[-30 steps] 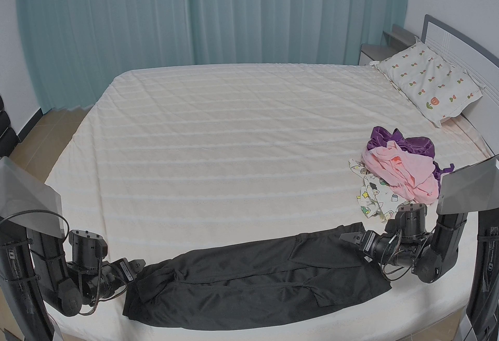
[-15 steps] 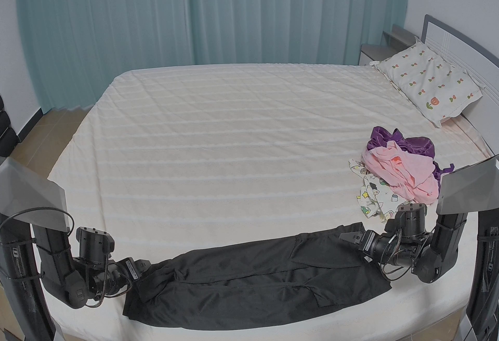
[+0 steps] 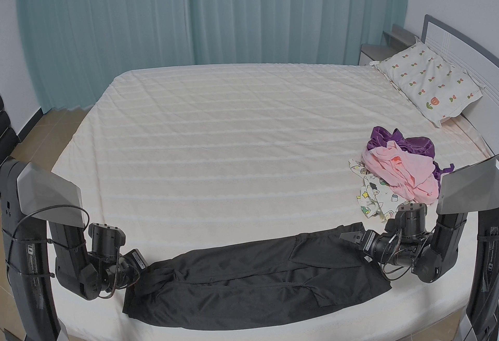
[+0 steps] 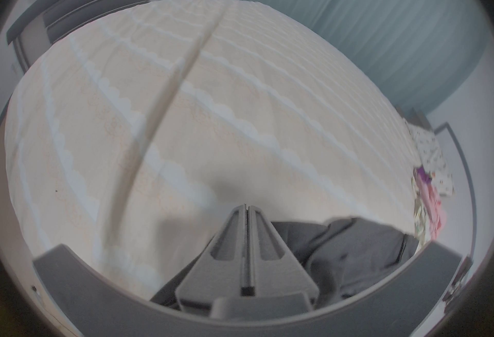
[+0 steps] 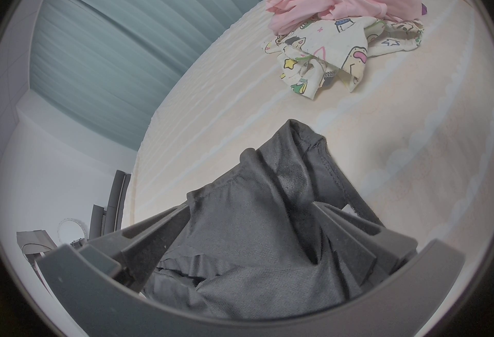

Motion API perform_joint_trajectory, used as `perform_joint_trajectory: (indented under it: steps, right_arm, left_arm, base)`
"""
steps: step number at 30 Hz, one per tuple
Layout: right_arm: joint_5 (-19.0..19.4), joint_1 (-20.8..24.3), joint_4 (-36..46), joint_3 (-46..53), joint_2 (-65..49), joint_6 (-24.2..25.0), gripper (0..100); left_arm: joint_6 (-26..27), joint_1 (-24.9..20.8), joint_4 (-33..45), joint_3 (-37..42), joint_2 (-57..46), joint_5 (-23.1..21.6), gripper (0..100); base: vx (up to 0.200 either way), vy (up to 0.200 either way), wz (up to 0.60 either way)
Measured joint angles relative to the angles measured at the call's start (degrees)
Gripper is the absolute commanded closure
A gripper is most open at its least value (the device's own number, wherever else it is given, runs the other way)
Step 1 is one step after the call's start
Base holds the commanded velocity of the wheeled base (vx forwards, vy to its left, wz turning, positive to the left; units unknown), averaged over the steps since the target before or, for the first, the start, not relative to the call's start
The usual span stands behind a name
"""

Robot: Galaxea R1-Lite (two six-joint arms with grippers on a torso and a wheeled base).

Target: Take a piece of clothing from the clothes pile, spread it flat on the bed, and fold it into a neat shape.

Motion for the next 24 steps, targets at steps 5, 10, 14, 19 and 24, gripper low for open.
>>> perform_joint_trajectory:
  steps: [5, 10, 14, 19, 24]
  right_arm:
    - [0.02, 0.0, 0.0, 0.0, 0.13, 0.0, 0]
    - [0.02, 0.13, 0.0, 0.0, 0.33, -0.02, 0]
    - [0.02, 0.22, 0.0, 0.0, 0.52, -0.09, 0]
    - [0.02, 0.27, 0.0, 0.02, 0.77, -0.15, 0]
    - [0.0, 0.27, 0.0, 0.02, 0.9, -0.17, 0]
  left_arm:
    - [-3.45, 2.34, 0.09, -1.88, 0.02, 0.07, 100]
    - [-4.86, 4.74, 0.13, -2.12, -1.1, 0.05, 100]
    - [-5.45, 6.52, 0.13, -2.62, -1.6, -0.06, 100]
    - [-6.1, 7.13, 0.44, -2.95, -1.66, -0.12, 100]
    - [-6.1, 7.38, 2.07, -3.51, -1.66, -0.17, 0]
  base:
    - [0.0, 0.0, 0.0]
    - [0.0, 0.0, 0.0]
    - [0.0, 0.0, 0.0]
    - [0.0, 0.0, 0.0]
    - [0.0, 0.0, 0.0]
